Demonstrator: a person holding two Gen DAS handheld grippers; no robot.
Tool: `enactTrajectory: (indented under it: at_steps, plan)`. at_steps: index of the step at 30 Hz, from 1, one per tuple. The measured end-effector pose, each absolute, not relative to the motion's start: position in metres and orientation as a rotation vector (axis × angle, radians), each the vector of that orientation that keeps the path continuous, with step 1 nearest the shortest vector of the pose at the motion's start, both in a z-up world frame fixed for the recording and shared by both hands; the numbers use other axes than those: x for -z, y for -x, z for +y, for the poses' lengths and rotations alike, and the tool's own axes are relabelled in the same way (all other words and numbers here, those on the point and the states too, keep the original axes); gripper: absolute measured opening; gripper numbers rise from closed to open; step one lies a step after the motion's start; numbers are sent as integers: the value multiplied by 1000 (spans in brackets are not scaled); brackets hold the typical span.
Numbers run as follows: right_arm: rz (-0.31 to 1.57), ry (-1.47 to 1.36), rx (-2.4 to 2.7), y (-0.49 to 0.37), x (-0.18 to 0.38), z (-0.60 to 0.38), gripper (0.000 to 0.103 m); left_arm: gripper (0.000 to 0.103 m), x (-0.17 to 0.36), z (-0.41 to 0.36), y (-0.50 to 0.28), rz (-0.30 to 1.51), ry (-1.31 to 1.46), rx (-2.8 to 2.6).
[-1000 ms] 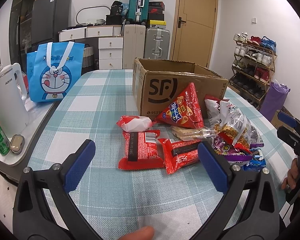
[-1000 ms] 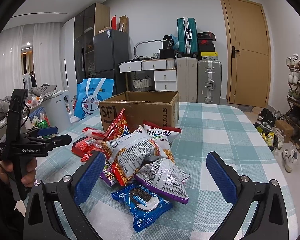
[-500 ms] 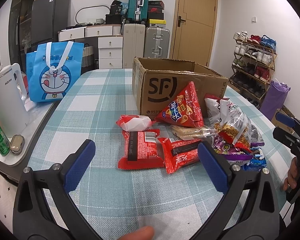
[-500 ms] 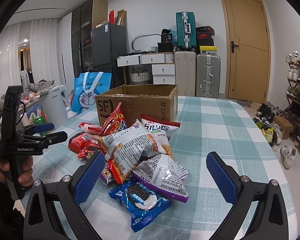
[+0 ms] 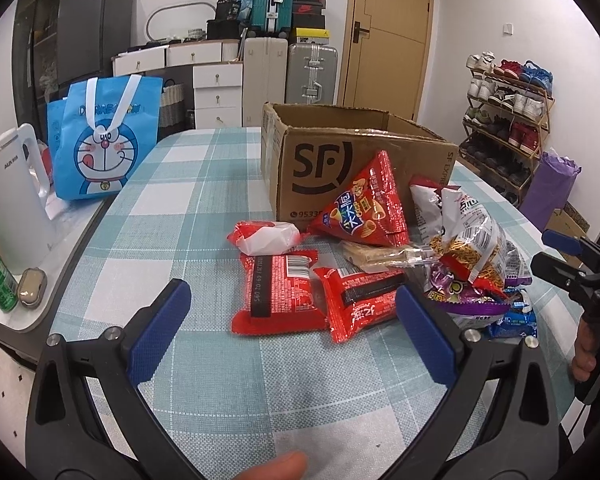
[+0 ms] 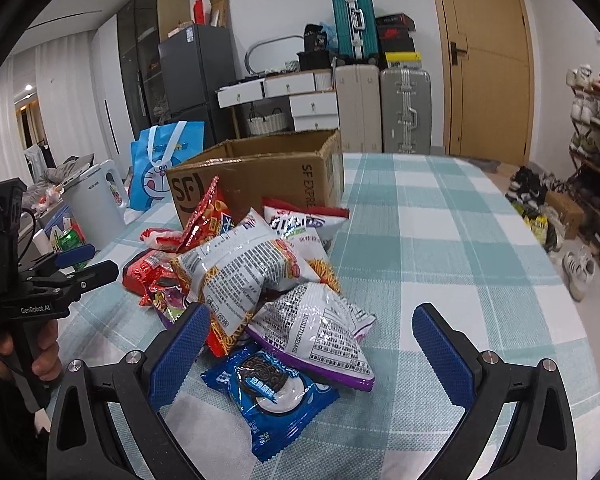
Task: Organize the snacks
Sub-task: 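Grasp the red biscuit pack with the left gripper while the right grasps a white-purple chip bag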
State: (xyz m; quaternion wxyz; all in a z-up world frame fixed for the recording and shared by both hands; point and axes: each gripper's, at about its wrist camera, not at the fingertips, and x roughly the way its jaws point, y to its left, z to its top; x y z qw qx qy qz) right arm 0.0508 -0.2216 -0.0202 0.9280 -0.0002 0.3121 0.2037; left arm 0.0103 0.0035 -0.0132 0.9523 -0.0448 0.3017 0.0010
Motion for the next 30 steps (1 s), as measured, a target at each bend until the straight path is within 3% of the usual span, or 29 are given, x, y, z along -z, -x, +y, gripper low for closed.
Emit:
enactTrajectory:
  at_steps: [9,19,26,30]
  plan:
    - [757,-37,-379,-73,37,-224,103,101,28,8,-31,746,121,15]
    - [806,-99,-384,-88,41,-227,102,81,43,17,-57,827,176,3]
    - [836,-123,-361,-95,43,-230,100,79,43,26,-73,847,206,-2]
    - [856,-154,-362,-101,46,-230,100,72,45,25,-83,864,192,-10]
